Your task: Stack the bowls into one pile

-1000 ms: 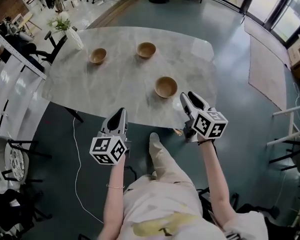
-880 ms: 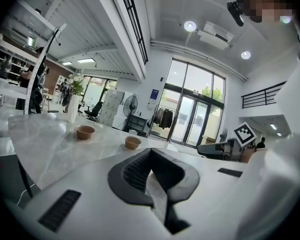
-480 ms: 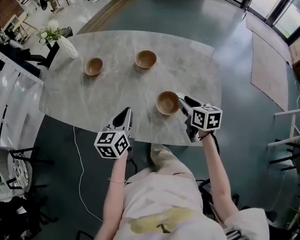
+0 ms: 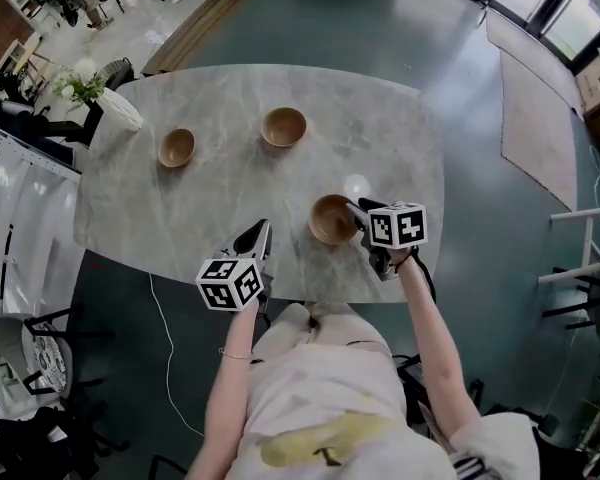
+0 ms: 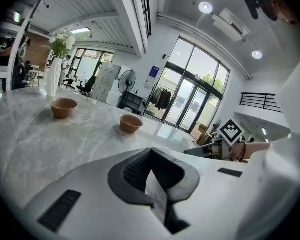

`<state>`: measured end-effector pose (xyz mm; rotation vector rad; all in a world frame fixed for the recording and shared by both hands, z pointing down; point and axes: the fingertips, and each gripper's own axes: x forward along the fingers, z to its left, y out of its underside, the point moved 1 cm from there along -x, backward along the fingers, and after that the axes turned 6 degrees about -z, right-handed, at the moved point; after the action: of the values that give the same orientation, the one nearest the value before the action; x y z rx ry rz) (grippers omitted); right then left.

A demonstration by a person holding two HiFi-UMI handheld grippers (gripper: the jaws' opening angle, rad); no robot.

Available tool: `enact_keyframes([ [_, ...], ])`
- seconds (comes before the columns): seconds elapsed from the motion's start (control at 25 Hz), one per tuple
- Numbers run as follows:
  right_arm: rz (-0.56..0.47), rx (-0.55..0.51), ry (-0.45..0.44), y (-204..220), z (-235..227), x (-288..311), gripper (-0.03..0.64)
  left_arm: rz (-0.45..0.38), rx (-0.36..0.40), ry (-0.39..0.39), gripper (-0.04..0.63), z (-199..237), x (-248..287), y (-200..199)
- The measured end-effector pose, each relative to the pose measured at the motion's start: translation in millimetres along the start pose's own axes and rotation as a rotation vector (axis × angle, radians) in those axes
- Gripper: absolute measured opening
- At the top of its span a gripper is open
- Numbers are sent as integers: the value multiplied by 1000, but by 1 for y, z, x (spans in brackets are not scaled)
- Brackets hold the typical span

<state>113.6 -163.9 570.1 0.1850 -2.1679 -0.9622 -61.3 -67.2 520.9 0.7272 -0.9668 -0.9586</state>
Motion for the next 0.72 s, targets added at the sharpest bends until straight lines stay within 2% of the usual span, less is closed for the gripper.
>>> enact_keyframes([
  [0.32,161,17,31,23,-9,24,124,85,-40,13,0,10,14,18],
  [0.44,188,15,40,26,-12,30,109,107,-53,10,0,15,16,22],
  [0.56,204,9,53,27,-16,33,44,112,-74,2,0,19,18,25],
  [0.72,216,-8,44,25,-16,34,26,111,-84,-13,0,22,19,25],
])
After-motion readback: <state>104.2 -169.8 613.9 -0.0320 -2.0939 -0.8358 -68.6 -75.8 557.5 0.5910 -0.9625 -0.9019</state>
